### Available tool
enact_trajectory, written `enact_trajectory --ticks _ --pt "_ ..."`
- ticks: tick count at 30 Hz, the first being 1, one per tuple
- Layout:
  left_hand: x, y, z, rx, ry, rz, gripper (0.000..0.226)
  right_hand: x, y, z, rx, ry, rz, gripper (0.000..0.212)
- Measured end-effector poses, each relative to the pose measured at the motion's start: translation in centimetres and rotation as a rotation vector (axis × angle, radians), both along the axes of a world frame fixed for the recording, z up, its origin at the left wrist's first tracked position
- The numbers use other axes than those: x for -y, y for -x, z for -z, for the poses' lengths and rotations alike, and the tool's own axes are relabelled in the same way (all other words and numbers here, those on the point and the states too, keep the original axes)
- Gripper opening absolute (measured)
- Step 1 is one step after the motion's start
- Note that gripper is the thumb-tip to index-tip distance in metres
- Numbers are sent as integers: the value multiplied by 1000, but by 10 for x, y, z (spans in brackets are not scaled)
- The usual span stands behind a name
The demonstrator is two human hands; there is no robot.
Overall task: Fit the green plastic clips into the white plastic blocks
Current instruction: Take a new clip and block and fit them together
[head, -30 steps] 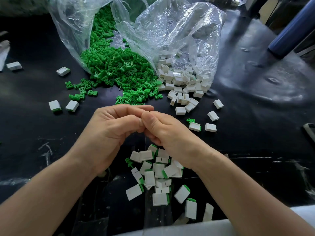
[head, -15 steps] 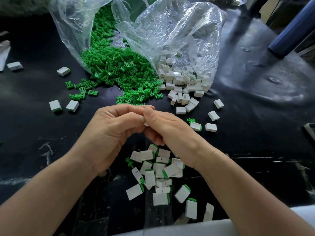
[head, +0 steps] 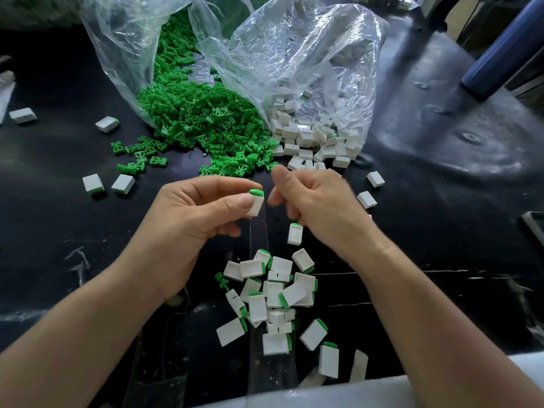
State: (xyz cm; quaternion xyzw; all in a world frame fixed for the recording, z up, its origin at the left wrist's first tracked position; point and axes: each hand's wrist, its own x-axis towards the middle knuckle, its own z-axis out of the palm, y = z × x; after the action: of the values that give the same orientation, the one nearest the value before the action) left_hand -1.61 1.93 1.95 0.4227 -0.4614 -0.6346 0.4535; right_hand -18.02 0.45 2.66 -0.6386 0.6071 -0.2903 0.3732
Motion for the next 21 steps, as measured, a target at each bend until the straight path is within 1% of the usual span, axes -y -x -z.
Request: enact_trajectory --ticks 2,4,5,6,8,9,11,14,16,18,20,21 --pt "-1 1 0 41 -8 20 25 9 12 3 -193 146 121 31" --pt "-3 2 0 81 -13 71 26 14 23 4 -251 182 197 17" --pt "-3 2 0 117 -3 106 29 17 27 5 -274 180 215 15" --pt "-4 2 -1 157 4 150 34 18 30 6 -300 175 223 14" --pt "-7 2 -4 215 18 258 29 19 32 7 -352 166 219 13" --pt "-8 3 -5 225 25 292 30 20 33 8 -377 158 209 14" --pt "-9 4 -5 228 20 283 33 21 31 11 -446 125 178 20" --pt "-7 4 -5 228 -11 195 38 23 30 15 -545 64 135 26" --pt "-6 5 -4 238 -30 163 36 23 29 16 -564 65 127 23" --pt "-6 5 -2 264 -56 122 26 22 29 16 -529 118 124 20" --pt "-3 6 1 272 -70 41 12 18 23 13 -400 214 113 16" --pt "-2 6 3 267 -73 -7 13 15 19 11 -328 256 85 15"
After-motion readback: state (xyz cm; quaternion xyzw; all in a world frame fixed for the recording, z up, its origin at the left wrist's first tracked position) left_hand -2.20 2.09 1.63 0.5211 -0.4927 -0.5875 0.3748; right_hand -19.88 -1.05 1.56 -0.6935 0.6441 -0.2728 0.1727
